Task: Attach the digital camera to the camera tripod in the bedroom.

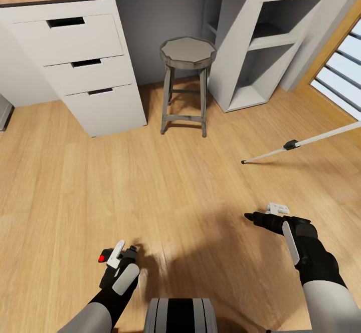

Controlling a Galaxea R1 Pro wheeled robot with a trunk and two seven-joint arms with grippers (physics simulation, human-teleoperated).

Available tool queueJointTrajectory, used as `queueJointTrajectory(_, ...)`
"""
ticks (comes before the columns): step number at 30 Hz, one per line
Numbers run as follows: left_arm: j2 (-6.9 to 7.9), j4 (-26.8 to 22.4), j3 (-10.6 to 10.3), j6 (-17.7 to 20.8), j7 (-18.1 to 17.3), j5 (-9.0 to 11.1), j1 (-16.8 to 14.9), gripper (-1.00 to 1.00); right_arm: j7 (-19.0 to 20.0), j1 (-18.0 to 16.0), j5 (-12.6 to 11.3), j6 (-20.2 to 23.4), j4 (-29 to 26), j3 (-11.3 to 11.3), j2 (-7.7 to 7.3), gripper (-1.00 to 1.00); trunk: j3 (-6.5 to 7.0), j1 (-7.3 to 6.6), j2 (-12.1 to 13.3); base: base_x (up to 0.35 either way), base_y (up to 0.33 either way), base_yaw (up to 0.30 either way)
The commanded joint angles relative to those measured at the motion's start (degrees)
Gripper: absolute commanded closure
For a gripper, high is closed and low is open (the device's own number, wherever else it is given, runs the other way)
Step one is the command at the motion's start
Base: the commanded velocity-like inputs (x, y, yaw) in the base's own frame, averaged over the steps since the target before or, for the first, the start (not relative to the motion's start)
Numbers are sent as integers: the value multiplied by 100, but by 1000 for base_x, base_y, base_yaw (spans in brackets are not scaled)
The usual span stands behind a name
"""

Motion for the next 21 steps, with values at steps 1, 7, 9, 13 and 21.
queueJointTrajectory(1,6,0,-48,-43,35,54,-1,-100,12,-2,-16,31,-5,-8,1,-100,-4,-1,-1,0,0,0)
queueJointTrajectory(7,6,5,-48,-45,39,54,-1,-100,12,-1,-16,31,-5,-8,1,-100,-4,-1,-1,0,0,0)
queueJointTrajectory(9,6,5,-46,-46,39,54,-2,-100,12,-1,-16,31,-5,-8,1,-100,-4,-1,-1,0,0,0)
queueJointTrajectory(13,6,6,-48,-45,39,58,3,100,12,-2,-16,31,-5,-8,1,-100,-4,-1,-1,0,0,0)
queueJointTrajectory(21,6,-5,-48,-45,37,61,0,100,12,-1,-16,32,-5,-8,3,-100,-4,-1,-1,0,0,0)
